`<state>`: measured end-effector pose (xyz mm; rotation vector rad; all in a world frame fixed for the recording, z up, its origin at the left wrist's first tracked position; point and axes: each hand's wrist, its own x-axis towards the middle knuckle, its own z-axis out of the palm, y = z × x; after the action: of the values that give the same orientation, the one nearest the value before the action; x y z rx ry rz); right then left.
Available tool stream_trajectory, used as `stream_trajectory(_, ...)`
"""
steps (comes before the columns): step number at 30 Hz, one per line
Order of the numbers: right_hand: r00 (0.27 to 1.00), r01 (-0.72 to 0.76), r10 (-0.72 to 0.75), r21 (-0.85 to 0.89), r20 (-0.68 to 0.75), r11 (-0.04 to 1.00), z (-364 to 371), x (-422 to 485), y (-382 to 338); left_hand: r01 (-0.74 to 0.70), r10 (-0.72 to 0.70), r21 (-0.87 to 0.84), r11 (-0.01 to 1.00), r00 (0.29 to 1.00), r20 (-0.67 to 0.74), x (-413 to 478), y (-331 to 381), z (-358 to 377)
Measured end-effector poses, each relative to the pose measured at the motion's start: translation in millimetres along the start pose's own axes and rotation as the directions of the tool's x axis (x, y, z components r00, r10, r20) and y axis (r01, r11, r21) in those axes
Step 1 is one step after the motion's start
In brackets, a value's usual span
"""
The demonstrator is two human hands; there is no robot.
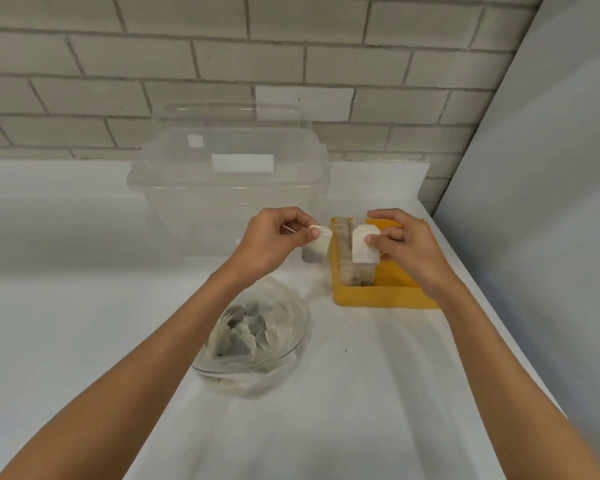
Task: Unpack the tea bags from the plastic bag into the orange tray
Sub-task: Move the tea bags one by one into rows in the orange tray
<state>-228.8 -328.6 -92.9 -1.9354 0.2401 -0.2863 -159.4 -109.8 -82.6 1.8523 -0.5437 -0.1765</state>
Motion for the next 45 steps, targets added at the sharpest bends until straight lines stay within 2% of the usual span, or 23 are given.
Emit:
stream_trajectory(4, 0.996, -0.061, 0.059, -0.038, -0.061, 0.997, -16, 3, 12, -0.002, 0.002, 0.010, 1.000, 0.999, 0.039, 3, -1, 10)
stream_trajectory(9, 0.992, -0.121, 0.115, -0.133, -0.056, 0.984, -26, 6, 23, 0.000, -0.002, 0.030, 1.000, 0.998, 0.067, 4, -3, 19)
stream_trajectory(18, 0.995, -0.100, 0.098, -0.274, -0.020, 0.957, -28, 9, 35, 0.014, -0.017, 0.036, 0.999, 0.996, 0.082, 2, -9, 22)
stream_trajectory(24, 0.991, -0.006, 0.063, -0.440, 0.115, 0.898, -34, 16, 30, 0.020, -0.022, 0.031, 0.999, 0.996, 0.081, 1, -10, 21)
stream_trajectory(28, 0.981, 0.103, 0.015, -0.588, 0.193, 0.802, -30, 24, 24, 0.025, -0.027, 0.024, 0.999, 0.996, 0.081, 1, -10, 22)
stream_trajectory(32, 0.946, 0.121, 0.128, -0.689, 0.299, 0.714, -27, 30, 20, 0.028, -0.029, 0.023, 0.999, 0.996, 0.080, 1, -10, 21)
stream_trajectory(38, 0.903, 0.155, 0.237, -0.785, 0.359, 0.599, -8, 40, 30, 0.040, -0.040, 0.009, 0.999, 0.996, 0.082, 0, -9, 21)
stream_trajectory(42, 0.921, 0.192, 0.174, -0.795, 0.349, 0.575, 3, 45, 38, 0.039, -0.039, 0.010, 0.999, 0.996, 0.085, -1, -8, 21)
stream_trajectory(45, 0.951, 0.151, 0.114, -0.753, 0.287, 0.641, 8, 48, 43, 0.044, -0.044, 0.001, 0.999, 0.996, 0.075, -2, -9, 19)
